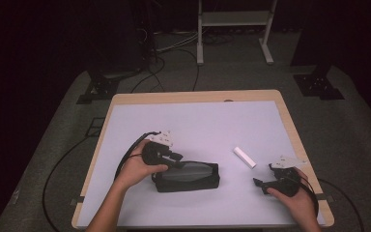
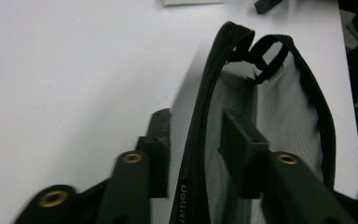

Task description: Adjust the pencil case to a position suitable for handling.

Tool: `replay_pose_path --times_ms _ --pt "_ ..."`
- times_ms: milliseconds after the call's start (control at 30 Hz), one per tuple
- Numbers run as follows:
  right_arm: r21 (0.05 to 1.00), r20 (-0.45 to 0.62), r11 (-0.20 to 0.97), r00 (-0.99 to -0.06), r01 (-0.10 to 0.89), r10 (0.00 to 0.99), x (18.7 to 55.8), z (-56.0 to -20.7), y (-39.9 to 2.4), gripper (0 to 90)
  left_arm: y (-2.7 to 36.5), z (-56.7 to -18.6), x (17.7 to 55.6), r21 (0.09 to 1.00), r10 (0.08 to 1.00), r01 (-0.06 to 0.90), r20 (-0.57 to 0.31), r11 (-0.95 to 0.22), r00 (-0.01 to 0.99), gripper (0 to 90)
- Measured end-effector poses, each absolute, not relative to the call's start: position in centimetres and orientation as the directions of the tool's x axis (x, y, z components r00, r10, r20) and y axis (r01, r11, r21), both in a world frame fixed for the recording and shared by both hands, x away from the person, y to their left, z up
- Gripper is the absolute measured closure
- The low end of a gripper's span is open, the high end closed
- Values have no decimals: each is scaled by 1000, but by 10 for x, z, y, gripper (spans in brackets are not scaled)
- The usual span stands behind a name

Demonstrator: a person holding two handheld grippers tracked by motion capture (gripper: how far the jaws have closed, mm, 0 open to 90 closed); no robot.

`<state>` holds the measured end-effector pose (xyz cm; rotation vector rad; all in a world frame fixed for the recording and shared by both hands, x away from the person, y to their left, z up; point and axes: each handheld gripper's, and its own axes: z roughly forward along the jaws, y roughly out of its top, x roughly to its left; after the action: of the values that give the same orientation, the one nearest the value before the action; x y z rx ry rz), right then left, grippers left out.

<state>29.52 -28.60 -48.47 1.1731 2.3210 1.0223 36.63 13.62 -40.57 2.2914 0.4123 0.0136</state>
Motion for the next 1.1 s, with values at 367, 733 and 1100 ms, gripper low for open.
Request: replay_pose_path --times_ms 367,733,1100 --pt "733 18 396 -597 553 802 295 -485 -286 122 149 -396 356 729 401 351 -113 -588 909 317" --pt "733 20 395 -597 554 802 295 -485 -286 122 175 -384 344 757 515 395 -92 -520 852 170" --pt "733 20 394 -597 554 802 295 -485 -286 122 201 -387 329 756 605 435 -65 -490 794 100"
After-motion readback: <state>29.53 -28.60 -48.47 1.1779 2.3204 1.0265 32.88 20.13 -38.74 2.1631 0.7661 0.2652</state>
